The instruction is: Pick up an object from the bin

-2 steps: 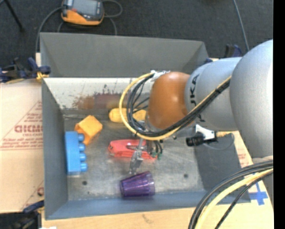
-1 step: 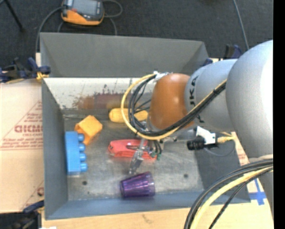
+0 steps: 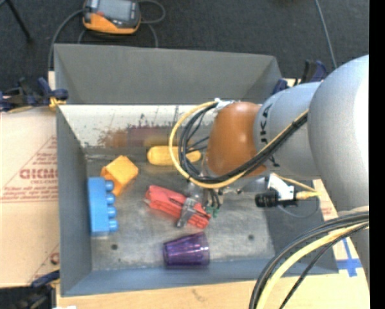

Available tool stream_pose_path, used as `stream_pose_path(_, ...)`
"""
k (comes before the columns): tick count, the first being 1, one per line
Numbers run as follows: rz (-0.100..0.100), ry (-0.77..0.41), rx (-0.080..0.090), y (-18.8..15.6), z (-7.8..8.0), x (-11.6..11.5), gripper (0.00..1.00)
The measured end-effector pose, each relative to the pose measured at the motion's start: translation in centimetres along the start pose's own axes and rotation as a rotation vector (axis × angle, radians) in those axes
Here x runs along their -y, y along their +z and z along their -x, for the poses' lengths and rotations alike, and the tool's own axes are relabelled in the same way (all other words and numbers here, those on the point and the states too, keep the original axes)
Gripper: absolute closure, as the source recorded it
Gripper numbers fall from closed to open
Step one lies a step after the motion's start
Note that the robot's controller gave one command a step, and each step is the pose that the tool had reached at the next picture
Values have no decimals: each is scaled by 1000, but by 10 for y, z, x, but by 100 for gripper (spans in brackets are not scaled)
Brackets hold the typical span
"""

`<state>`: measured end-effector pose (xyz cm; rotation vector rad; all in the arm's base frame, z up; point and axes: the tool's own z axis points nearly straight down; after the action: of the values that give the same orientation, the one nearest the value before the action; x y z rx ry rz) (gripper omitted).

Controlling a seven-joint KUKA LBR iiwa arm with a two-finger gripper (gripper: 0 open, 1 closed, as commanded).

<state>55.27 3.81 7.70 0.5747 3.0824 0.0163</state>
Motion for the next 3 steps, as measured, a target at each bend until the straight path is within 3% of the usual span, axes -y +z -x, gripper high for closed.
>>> stream_pose_path(3,-5,-1,2,-6,0,1,100)
